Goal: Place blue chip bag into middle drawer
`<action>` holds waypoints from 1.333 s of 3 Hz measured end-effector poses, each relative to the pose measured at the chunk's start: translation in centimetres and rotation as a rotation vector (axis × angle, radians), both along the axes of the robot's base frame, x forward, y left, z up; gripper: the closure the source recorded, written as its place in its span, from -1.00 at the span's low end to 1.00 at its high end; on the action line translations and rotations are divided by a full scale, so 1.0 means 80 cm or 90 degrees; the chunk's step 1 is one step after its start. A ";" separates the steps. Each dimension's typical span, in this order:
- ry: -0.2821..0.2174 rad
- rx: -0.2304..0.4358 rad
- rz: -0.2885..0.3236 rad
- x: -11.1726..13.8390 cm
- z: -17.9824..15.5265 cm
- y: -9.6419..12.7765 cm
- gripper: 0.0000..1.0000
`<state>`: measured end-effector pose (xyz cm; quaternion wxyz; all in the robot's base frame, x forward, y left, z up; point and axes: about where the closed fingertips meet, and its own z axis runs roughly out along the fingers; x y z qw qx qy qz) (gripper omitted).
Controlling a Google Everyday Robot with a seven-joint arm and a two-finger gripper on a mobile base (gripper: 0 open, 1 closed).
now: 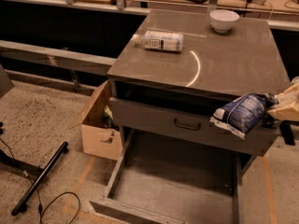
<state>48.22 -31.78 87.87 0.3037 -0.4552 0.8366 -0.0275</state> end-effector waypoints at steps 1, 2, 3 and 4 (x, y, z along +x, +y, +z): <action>0.039 0.029 0.014 -0.031 -0.029 0.014 1.00; 0.091 0.140 -0.009 -0.071 -0.078 0.039 1.00; 0.128 0.238 -0.033 -0.098 -0.119 0.063 1.00; 0.147 0.316 -0.042 -0.112 -0.157 0.087 1.00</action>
Offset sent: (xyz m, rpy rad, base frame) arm -0.0922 0.0528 -0.1100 0.4673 0.2438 -0.0820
